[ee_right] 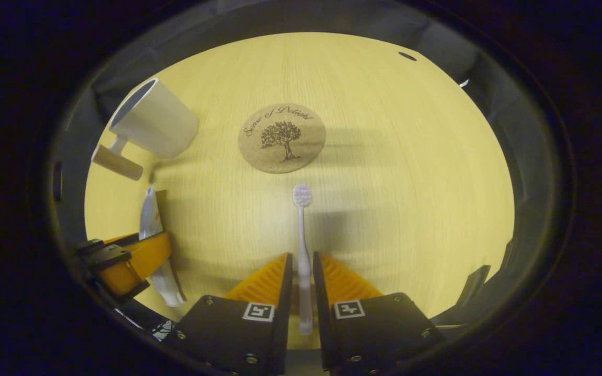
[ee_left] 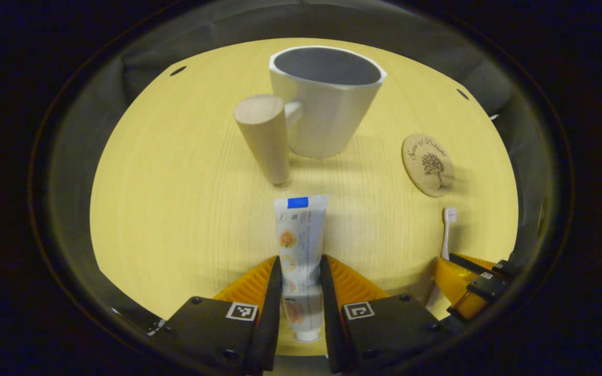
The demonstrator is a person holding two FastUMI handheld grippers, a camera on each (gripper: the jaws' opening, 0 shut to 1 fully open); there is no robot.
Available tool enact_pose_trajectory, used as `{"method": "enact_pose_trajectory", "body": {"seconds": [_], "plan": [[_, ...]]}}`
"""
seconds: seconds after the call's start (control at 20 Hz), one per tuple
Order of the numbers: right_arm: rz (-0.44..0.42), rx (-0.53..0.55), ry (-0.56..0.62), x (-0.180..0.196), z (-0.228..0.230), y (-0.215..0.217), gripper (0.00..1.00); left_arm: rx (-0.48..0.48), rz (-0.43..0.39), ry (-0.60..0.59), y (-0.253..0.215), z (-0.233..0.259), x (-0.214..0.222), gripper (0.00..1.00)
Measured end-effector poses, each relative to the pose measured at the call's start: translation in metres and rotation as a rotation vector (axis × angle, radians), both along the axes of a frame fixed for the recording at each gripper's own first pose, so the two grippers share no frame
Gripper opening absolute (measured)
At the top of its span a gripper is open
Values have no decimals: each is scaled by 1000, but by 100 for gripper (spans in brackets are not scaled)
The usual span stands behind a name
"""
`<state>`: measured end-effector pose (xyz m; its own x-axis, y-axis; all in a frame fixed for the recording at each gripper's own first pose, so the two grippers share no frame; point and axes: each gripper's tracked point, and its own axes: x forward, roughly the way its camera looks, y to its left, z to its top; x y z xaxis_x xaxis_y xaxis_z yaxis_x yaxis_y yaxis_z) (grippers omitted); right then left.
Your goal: Put the toothbrush and toothpaste on the desktop into the cup, then pick up the cup and place it on the coaster on the desktop.
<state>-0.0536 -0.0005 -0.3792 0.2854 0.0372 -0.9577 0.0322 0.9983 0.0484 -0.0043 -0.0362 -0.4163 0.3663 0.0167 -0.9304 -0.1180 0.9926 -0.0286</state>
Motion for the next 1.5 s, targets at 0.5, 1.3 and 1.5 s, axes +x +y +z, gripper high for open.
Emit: {"method": "enact_pose_trajectory", "body": {"seconds": [0.5,1.3,1.5], "plan": [[-44,42,2,8,-1,-3,2,-26,7,0,-2,5,-2,10],[-30,51,-19,6,0,-3,2,-95,-19,-205,-3,135,-5,10],[-30,54,-22,7,-1,-3,2,-95,-49,-277,-3,174,20,10]]}}
